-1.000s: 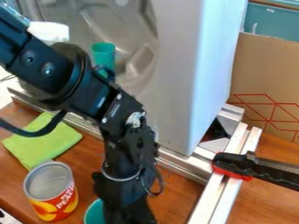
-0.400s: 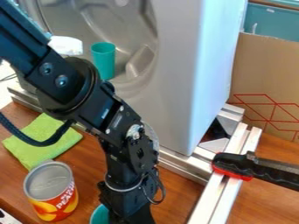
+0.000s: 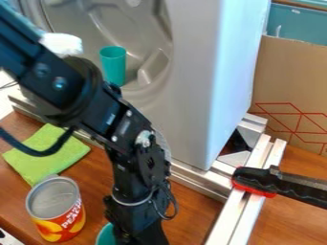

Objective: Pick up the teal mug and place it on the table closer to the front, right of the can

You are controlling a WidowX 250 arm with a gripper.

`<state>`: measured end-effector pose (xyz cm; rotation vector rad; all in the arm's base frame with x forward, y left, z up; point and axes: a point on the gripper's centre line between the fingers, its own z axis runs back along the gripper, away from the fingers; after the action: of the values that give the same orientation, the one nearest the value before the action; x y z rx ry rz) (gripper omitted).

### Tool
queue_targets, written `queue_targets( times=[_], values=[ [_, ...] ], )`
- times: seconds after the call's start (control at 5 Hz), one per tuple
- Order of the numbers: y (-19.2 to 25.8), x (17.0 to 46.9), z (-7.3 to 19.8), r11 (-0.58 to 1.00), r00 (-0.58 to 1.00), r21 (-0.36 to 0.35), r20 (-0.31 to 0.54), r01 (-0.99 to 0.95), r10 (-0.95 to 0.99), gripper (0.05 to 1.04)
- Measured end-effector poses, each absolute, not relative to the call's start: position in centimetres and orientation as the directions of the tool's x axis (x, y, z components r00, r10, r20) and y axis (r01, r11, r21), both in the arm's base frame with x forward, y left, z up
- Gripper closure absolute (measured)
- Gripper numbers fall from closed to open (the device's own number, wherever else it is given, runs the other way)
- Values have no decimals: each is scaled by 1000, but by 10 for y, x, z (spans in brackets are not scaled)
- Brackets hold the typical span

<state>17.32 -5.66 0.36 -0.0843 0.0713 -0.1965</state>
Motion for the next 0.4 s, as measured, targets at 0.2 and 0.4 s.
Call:
queue_targets(
  times=[0.2, 0.4],
  values=[
    [-53, 173, 30, 987, 988, -39, -11, 154, -154, 464],
    [-55, 166, 34, 990, 990, -54, -44, 131, -134, 164]
  ],
)
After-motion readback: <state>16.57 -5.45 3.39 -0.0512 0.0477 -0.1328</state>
